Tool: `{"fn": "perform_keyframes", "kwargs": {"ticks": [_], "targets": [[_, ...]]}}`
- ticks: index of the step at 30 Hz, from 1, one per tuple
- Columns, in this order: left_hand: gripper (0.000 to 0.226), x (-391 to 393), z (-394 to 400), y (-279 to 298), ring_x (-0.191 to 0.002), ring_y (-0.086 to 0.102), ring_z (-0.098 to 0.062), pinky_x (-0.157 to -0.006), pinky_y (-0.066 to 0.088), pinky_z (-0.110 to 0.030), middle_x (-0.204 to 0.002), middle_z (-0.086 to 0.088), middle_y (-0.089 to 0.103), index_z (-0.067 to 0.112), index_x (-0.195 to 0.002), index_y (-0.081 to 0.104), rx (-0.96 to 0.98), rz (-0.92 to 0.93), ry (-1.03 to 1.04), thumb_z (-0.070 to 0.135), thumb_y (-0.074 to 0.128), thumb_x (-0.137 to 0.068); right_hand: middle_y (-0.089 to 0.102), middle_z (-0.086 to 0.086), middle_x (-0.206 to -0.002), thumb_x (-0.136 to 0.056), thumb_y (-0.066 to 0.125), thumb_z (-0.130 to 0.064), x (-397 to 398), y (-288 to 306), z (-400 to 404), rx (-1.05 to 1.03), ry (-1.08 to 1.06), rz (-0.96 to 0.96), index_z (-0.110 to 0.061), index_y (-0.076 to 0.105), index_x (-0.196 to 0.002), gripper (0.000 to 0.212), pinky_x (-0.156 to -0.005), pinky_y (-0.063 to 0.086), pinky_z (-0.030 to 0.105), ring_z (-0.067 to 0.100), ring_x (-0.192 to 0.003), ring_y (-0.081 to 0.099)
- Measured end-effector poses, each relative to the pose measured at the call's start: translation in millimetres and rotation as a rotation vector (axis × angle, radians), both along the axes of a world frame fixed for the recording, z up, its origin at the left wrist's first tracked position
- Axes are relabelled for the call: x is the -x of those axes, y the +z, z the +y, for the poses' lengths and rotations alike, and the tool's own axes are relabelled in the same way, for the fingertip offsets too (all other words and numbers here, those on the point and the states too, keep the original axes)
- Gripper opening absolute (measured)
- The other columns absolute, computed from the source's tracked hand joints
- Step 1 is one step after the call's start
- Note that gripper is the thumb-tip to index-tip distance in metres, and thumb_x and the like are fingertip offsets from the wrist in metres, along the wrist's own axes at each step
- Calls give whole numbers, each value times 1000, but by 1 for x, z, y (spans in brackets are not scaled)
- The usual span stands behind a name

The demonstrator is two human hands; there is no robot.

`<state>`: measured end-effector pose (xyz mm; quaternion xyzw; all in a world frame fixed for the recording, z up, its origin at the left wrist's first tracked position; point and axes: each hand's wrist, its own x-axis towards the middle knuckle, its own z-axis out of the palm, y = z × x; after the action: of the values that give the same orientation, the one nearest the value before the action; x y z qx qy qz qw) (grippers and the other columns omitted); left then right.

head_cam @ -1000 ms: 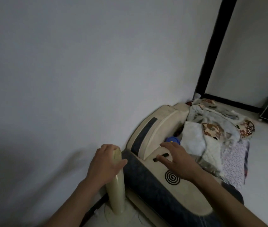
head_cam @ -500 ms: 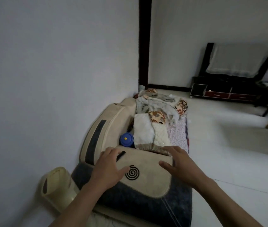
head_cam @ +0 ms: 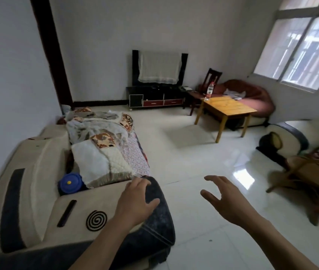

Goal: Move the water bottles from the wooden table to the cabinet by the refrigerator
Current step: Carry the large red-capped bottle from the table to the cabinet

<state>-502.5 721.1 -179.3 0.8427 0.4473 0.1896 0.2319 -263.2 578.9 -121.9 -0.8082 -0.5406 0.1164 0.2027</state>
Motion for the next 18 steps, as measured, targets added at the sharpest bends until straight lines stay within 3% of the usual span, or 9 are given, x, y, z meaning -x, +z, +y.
{"fn": "perform_keyframes", "kwargs": {"ticks": [5,8,18], "targets": [[61,-48,-20,10,-125,43,-17,-99,44,-33,-133,8,46,27,-133,49,-36,1,-164,61,61,-83,45,-9,-145,-92,53,-57,-28,8,-64,15,-179,-49,-35,44,-140,54,-91,40,22,6,-108,51],[62,-74,-38,12,-124,43,-15,-98,43,-32,-136,9,46,27,-133,49,-47,-23,-226,63,59,-84,45,-7,-146,-92,52,-59,-43,10,-99,31,-252,-67,-34,45,-140,54,-95,41,23,10,-121,50],[60,-160,-104,19,-125,42,-12,-99,44,-32,-139,12,43,29,-135,47,-56,19,-342,63,55,-87,42,-8,-148,-91,50,-61,-107,-4,-183,-32,-357,5,-37,41,-141,56,-94,36,20,7,-124,45]]}}
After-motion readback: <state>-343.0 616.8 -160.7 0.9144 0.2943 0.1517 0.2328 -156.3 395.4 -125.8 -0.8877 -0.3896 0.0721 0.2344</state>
